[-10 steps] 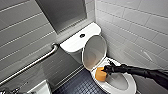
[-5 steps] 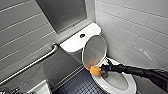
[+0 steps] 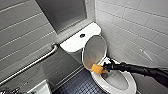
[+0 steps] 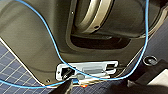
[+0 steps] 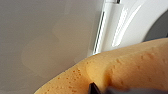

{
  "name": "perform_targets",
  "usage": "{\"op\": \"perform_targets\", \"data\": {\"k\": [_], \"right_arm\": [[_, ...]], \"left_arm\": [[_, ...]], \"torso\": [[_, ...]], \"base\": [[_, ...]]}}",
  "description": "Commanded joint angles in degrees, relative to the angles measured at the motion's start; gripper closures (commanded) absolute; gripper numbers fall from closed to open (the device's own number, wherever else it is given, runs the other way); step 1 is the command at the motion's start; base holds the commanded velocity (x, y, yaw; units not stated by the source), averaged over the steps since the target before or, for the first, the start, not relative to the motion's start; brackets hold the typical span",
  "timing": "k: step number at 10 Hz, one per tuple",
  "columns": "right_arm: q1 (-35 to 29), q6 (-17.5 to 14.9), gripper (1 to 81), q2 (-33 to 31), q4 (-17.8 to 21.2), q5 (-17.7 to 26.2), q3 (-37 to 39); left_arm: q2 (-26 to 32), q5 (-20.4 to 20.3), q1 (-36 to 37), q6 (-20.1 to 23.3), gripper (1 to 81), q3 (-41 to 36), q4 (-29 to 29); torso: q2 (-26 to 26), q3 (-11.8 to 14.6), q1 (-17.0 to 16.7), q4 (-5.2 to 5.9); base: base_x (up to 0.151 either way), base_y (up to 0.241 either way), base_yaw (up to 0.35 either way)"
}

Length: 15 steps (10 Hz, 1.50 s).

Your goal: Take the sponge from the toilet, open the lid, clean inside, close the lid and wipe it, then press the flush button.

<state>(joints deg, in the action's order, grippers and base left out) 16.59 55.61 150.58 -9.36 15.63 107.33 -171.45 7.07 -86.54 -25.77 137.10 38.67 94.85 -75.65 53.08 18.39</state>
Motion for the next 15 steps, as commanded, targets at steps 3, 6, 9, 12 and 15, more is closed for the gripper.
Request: {"op": "perform_targets", "data": {"k": [3, 6, 9, 12, 15], "right_arm": [[-11.35, 0.72, 81.1, -2.89, -1.18, 5.03, -5.65], [-6.80, 0.64, 81.1, -0.35, -1.71, 4.32, -3.54], [-0.91, 0.46, 81.1, 3.78, -3.20, 3.97, 0.15], [2.62, 0.37, 81.1, 6.26, -4.26, 2.74, -0.28], [3.76, 0.55, 81.1, -0.33, -7.78, 2.92, -9.76]], "left_arm": [[0.58, 4.44, -1.75, 0.02, 1.0, -0.07, 0.18], [0.58, 4.36, -1.75, 0.02, 1.0, -0.07, 0.18], [0.58, 4.44, -1.75, 0.02, 1.0, -0.07, 0.09], [0.66, 4.44, -1.75, 0.02, 1.0, -0.07, 0.17], [0.66, 4.44, -1.66, 0.02, 1.0, -0.07, 0.18]], "torso": [[0.00, 0.00, 0.00, 0.00], [-0.02, 0.00, 0.00, 0.00], [-0.02, 0.00, 0.00, 0.00], [-0.02, 0.00, 0.00, 0.00], [0.00, 0.00, 0.00, 0.00]], "base": [[0.000, 0.000, 0.000], [0.000, 0.000, 0.000], [0.000, 0.000, 0.000], [0.000, 0.000, 0.000], [0.000, 0.000, 0.000]]}}
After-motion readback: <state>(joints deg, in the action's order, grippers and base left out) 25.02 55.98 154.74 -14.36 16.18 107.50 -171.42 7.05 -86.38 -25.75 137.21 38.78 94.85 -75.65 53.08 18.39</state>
